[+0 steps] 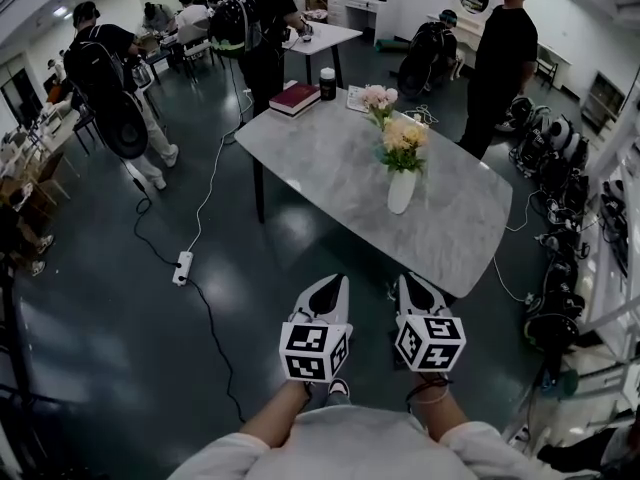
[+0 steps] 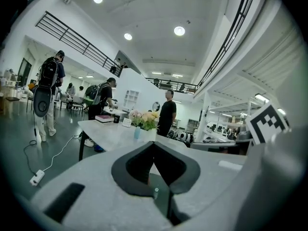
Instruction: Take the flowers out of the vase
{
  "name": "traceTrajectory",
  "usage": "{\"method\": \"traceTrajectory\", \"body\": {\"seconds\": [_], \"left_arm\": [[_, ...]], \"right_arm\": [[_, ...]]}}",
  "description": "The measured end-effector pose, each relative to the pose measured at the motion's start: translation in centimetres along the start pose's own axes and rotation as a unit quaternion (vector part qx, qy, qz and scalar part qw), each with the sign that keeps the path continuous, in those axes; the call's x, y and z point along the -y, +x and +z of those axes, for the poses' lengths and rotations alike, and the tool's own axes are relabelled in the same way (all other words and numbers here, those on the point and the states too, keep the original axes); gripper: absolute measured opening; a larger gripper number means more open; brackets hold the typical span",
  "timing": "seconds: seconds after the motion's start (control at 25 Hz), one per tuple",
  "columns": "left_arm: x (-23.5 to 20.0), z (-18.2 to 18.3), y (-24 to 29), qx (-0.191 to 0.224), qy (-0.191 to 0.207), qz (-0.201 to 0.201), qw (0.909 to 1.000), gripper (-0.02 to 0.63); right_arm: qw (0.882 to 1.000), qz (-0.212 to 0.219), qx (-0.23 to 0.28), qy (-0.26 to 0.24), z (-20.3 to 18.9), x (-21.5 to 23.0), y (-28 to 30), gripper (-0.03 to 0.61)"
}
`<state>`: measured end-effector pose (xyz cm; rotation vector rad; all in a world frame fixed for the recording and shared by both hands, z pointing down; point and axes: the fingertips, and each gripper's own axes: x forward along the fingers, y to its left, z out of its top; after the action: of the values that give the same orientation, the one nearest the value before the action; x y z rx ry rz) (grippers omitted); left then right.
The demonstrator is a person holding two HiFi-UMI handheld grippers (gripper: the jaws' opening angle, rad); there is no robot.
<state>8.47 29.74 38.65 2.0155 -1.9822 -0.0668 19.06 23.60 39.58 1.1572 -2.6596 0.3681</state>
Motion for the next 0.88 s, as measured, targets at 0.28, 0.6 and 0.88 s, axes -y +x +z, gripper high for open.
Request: {"method": "traceTrajectory", "body": {"seconds": [0.28,0.6,0.88], "left_arm": [[-0.5,0.9,3.9,0.002,0.004,0.004,1.0,-0.005],[-1.4,0.2,6.1,-0.012,0.006,0.012,0.9998,-0.005],[-2.4,0.0,9.1,-0.018,0.0,-0.004,0.9998,-0.005]], "right_arm": [[1.0,0.001,-0.005,0.006,0.9,2.9,3.3,0.005],[1.0,-0.008,-0.02,0.023,0.4,5.5,5.1,0.005],[0.999,-0.024,-0.034,0.035,-0.4,6.9,7.0,0.005]]}}
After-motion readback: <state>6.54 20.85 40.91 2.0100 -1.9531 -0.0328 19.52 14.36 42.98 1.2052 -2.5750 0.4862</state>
